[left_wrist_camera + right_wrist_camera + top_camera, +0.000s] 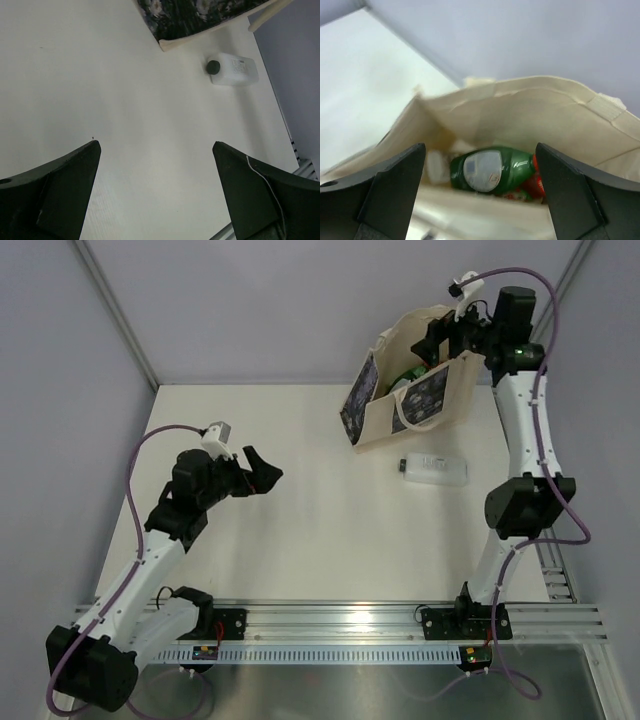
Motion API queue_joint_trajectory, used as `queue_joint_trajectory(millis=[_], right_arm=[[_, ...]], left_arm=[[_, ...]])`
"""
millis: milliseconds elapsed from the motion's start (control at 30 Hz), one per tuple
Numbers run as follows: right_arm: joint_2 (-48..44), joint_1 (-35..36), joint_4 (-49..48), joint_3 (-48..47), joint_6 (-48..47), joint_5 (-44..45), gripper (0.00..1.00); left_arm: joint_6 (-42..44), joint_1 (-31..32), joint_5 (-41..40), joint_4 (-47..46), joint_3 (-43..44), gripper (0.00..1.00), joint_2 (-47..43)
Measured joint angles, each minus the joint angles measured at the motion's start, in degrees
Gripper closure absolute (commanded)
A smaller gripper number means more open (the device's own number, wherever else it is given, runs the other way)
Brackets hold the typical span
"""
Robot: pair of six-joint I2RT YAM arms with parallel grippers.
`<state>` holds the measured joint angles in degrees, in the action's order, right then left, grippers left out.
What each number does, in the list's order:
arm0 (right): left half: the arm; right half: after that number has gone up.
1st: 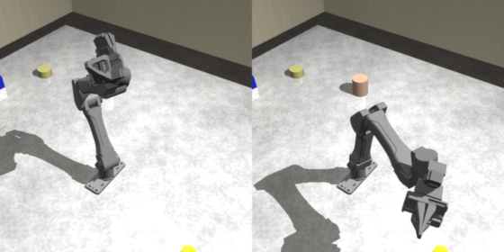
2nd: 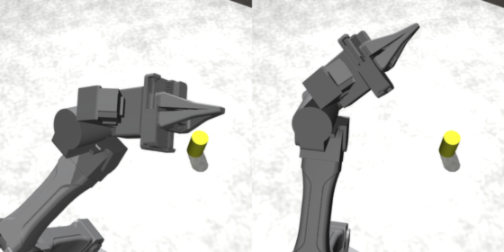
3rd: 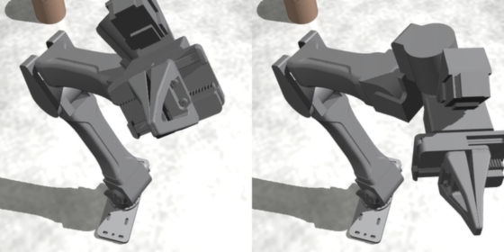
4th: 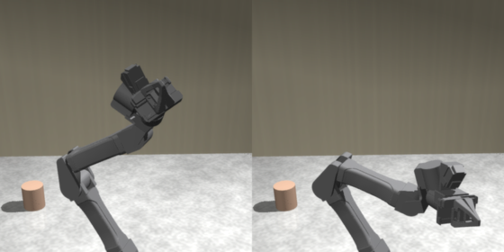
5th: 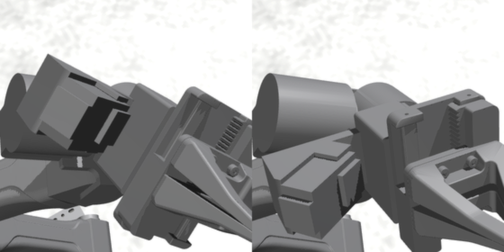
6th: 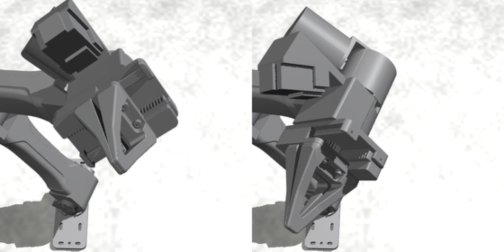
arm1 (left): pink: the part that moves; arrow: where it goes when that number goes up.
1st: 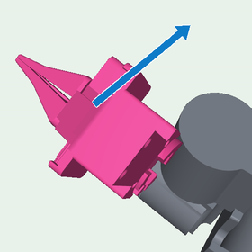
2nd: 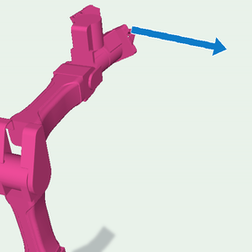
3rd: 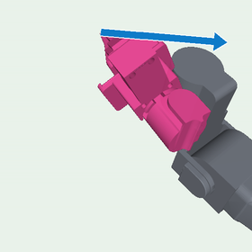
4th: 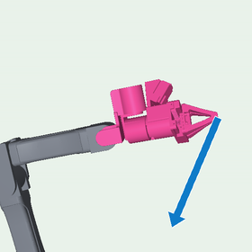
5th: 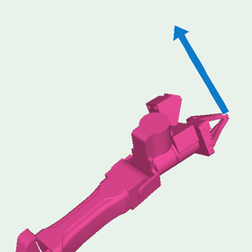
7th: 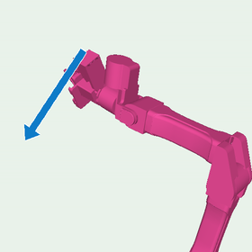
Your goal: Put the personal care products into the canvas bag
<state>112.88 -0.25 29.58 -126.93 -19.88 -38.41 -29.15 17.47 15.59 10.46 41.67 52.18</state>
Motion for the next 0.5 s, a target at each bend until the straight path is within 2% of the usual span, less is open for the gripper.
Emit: queue_joint_trajectory(millis=[67,133,233,300,400,500], right_arm=[[-4.7,-1.5,9.0,0.0,-9.3,-5.1,0.01],[-9.5,-3.3,22.5,-0.2,-24.3,-9.3,0.02],[-14.6,-4.9,33.3,3.3,-43.4,-9.9,0.04],[-17.9,-5.0,36.5,10.4,-52.0,-6.8,0.03],[-20.6,-5.0,41.0,23.7,-58.6,0.0,0.02],[-18.9,-4.6,42.2,34.5,-59.6,7.5,0.02]], left_arm=[[0.2,-0.5,-1.6,1.3,0.0,0.01,-1.1],[0.5,-1.3,-2.7,2.1,0.0,0.01,-2.7],[1.2,-2.4,-3.7,3.3,0.0,0.01,-4.8],[1.9,-3.0,-3.8,3.5,-0.1,0.01,-5.7],[3.3,-3.5,-3.6,3.1,-0.3,0.01,-6.0],[4.2,-3.8,-3.0,2.8,-1.0,0.01,-5.8]])
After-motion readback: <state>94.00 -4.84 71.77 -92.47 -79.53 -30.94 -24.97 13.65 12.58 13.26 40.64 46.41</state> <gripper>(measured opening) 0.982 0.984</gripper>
